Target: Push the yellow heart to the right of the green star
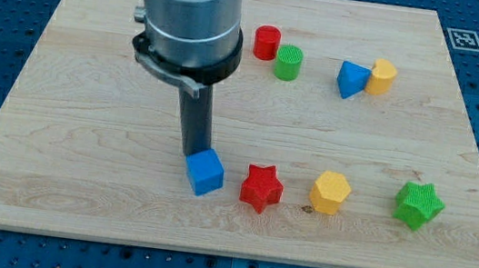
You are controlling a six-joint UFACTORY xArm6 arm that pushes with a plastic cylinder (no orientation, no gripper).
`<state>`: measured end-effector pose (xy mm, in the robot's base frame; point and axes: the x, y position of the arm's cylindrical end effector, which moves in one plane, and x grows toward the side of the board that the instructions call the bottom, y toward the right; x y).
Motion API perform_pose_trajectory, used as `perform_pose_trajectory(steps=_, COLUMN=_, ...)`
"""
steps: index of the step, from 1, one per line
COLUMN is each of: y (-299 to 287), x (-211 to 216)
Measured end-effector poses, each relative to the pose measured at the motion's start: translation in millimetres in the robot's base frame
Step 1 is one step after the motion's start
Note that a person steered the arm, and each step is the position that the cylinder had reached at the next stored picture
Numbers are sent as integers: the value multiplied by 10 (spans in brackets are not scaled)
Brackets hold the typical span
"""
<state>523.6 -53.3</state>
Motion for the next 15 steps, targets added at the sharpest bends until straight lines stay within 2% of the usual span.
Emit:
perform_pose_trajectory(steps=1, y=0, x=109)
perform_pose_trajectory(steps=2, y=0, x=-57)
perform_pose_trajectory(steps=4, y=-40, x=-1076)
perform_pose_trajectory(steps=6, y=224, x=-2298)
perform_pose_trajectory(steps=7, y=457, x=-2548)
perform_pose_trajectory(steps=8, y=1310, x=-2533)
perform_pose_trajectory(steps=9, y=2004, x=-2175)
perform_pose_trajectory(steps=10, y=2174, x=-1618)
perform_pose_trajectory(steps=11, y=2522, x=-1316)
perform_pose_trajectory(steps=12, y=2944, x=-1293)
perform_pose_trajectory(steps=13, y=3032, x=-1295)
perform_pose_trajectory(steps=14, y=2950, x=-1381)
perform_pose_trajectory(steps=15, y=2859, x=-1702)
